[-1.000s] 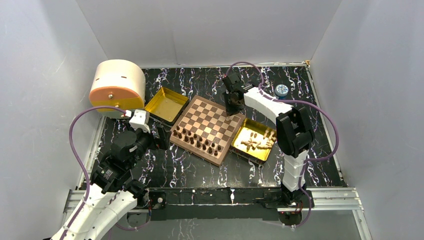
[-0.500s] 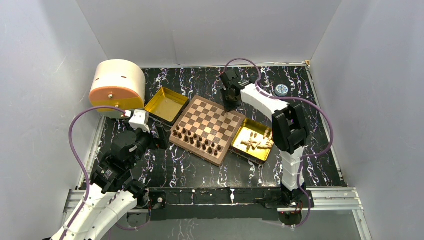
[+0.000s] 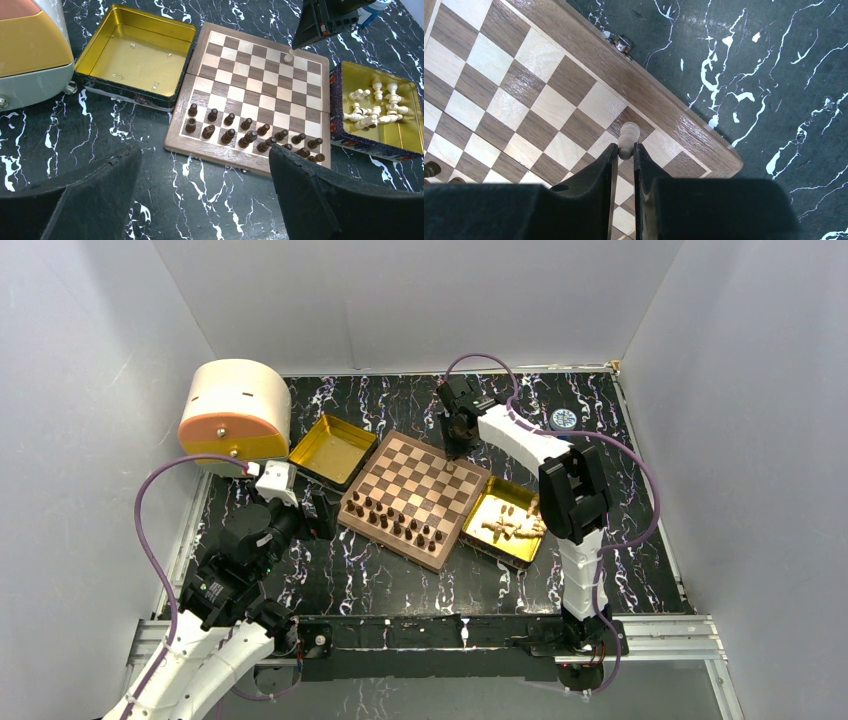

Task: Set up the chess pieces on the board
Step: Place the chess piece on the chessboard.

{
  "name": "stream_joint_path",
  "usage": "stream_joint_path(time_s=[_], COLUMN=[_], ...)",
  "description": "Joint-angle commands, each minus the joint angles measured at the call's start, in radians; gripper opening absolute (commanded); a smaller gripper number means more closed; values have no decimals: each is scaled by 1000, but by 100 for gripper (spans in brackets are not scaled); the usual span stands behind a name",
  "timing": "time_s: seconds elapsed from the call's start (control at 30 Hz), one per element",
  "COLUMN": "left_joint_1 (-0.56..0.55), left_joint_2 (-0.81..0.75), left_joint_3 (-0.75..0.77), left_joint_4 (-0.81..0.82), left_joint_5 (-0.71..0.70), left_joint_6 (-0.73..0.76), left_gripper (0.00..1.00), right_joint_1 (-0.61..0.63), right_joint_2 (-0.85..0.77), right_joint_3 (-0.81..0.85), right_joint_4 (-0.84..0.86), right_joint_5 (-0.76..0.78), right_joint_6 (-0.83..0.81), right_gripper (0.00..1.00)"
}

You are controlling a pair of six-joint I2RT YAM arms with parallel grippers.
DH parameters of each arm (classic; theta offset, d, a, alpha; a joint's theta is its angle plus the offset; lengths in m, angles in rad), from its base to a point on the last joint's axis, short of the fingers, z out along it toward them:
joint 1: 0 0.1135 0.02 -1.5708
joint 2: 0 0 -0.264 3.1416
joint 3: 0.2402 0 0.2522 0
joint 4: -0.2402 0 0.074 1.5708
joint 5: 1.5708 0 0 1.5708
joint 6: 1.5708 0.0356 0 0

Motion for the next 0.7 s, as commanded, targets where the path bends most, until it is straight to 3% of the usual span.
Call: stream_joint_path(time_s=[0.0, 0.33, 0.67], left_joint_1=[-4, -4, -4], left_joint_2=[0, 3, 11], left_joint_3=[-8, -8, -9], left_joint_4=[8, 8, 8], left_joint_5=[-18, -18, -21], left_joint_6=[9, 9, 9], left_gripper=[95, 95, 95], right_joint_1=[0, 1, 2], right_joint_2=[20, 27, -93], right_joint_3=[33, 82, 42], right_joint_4=[-8, -36, -72], right_joint_5=[1, -23, -10], right_joint_6=[-9, -8, 7], right_gripper=[25, 50, 58])
